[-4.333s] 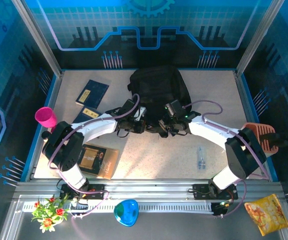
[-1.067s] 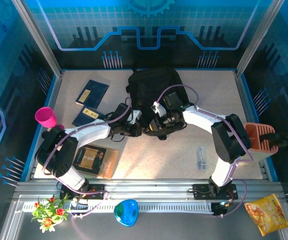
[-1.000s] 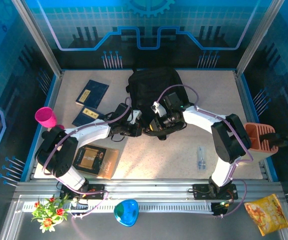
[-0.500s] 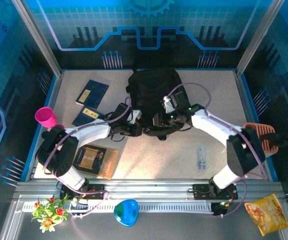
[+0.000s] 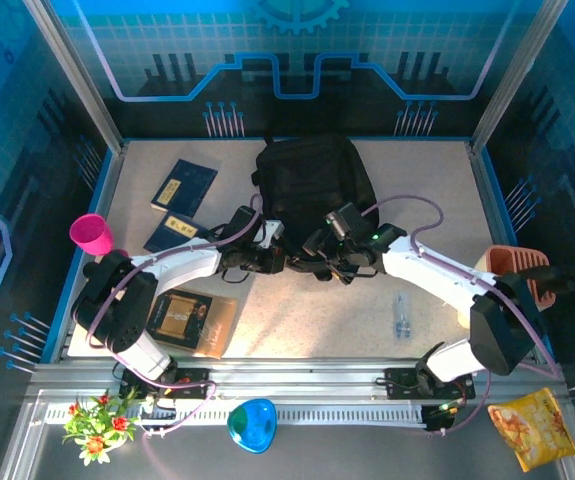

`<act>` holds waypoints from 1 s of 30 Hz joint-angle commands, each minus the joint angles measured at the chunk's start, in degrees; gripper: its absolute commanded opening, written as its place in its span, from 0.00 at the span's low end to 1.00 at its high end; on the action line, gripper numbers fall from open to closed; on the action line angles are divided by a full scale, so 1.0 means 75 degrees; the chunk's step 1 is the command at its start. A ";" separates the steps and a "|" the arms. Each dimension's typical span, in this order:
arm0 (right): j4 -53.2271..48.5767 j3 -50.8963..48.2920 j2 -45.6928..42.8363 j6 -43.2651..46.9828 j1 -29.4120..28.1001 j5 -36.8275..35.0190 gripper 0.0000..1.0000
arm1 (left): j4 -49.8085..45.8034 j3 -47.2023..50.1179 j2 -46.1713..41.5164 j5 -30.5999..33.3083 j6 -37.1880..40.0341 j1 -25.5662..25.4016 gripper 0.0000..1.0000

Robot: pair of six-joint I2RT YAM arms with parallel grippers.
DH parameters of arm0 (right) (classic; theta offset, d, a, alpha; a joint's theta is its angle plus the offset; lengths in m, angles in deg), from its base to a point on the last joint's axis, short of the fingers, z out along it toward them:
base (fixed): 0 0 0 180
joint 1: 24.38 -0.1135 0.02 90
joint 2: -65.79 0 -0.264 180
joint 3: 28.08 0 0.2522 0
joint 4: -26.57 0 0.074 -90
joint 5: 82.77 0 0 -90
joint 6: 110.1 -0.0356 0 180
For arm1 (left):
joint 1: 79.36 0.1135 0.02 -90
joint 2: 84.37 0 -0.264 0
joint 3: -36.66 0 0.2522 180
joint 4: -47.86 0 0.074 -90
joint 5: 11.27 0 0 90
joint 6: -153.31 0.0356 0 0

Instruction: Pack books, pencil case, and school supplies into a backpack

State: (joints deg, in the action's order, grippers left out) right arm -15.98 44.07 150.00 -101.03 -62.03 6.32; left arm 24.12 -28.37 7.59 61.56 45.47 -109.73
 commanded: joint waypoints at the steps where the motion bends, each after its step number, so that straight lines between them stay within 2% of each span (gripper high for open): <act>1: 0.0260 0.0235 0.0599 -0.1046 -0.0089 -0.0261 0.84 | 0.0106 -0.0023 0.0024 -0.0242 0.0209 -0.0026 0.00; 4: 0.0391 0.0481 0.1146 -0.1118 -0.0092 -0.0115 0.77 | 0.0122 -0.0017 -0.0012 -0.0265 0.0189 -0.0023 0.00; 7: 0.0516 0.0485 0.1470 -0.1206 -0.0060 -0.0157 0.64 | 0.0059 0.0000 -0.0045 -0.0249 0.0189 -0.0023 0.00; 12: 0.0878 0.0123 0.1477 -0.1169 0.0147 -0.0144 0.29 | -0.0076 0.0157 -0.0239 0.0067 0.0132 -0.0029 0.00; 15: 0.0849 -0.0128 0.1221 -0.1148 0.0229 -0.0384 0.14 | -0.0030 0.0304 -0.0467 0.0392 -0.0002 -0.0012 0.00; 19: 0.1002 -0.0537 0.0770 -0.1100 0.0332 -0.0619 0.06 | -0.0017 0.0435 -0.0623 0.1130 -0.0283 0.0012 0.00; 26: 0.1409 -0.0760 0.0261 -0.0735 0.0408 -0.0661 0.04 | -0.0280 0.0321 -0.0369 0.2167 -0.0692 0.0074 0.00; 27: 0.1419 -0.0763 0.0247 -0.0702 0.0425 -0.0658 0.04 | -0.0277 0.0289 -0.0400 0.2137 -0.0699 0.0097 0.00; 30: 0.1560 -0.0715 0.0446 -0.0578 0.0513 -0.0390 0.04 | 0.0136 0.0243 -0.0867 0.1344 -0.0474 -0.0016 0.00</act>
State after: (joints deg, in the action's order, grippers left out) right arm -1.91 39.35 154.13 -107.50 -60.74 6.17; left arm 26.94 -26.47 4.10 68.14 42.23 -110.39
